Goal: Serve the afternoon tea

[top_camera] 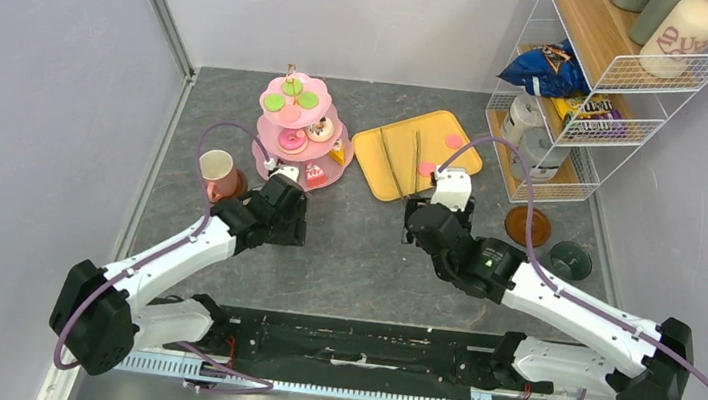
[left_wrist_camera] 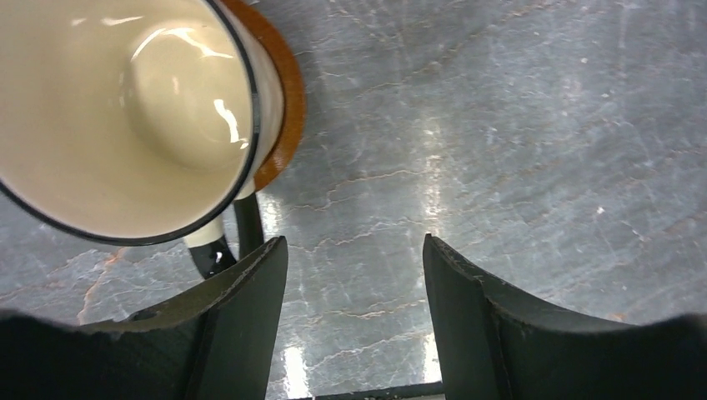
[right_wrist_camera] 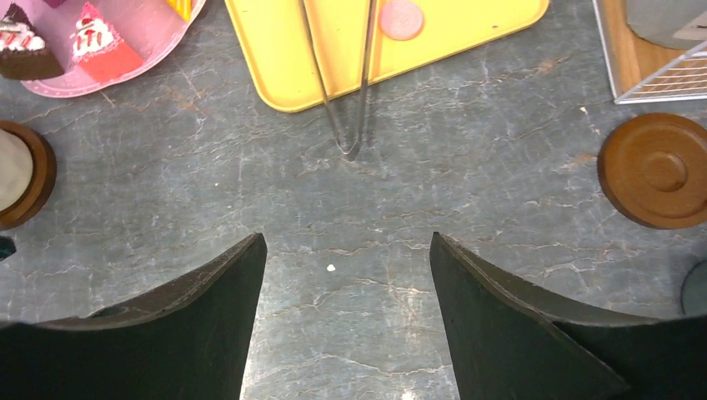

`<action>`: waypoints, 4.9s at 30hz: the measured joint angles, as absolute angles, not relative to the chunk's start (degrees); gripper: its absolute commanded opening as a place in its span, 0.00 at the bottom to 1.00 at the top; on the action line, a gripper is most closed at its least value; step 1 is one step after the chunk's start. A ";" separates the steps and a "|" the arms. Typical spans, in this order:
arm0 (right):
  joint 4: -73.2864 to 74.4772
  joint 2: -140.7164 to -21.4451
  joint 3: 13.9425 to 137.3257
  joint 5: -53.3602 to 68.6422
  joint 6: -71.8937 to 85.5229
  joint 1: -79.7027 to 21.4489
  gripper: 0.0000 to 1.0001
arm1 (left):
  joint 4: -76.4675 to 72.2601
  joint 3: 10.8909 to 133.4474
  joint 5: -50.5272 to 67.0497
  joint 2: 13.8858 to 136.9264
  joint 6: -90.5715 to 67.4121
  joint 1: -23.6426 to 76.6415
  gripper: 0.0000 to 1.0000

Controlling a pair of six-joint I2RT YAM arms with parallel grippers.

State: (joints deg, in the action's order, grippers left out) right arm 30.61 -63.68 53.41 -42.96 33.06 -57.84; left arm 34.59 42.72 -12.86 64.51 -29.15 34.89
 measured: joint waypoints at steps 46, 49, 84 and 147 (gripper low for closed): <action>17.89 -76.36 43.64 -25.23 41.56 -0.51 0.50 | 23.05 37.89 -43.51 31.05 -12.25 34.83 0.90; 14.04 -80.44 42.98 -22.15 42.81 3.22 0.47 | 22.50 37.82 -43.53 30.39 -12.10 34.83 0.89; 26.28 -78.43 41.30 0.58 49.87 -18.20 0.48 | 20.88 36.36 -43.46 29.56 -10.94 34.72 0.88; 36.77 -122.61 93.51 -14.83 43.64 -46.02 0.33 | 20.86 36.21 -43.40 30.20 -10.94 33.85 0.86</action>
State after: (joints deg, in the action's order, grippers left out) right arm 36.77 -122.61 93.51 -14.83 43.64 -46.02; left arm 20.86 36.21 -43.40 30.20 -10.94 33.85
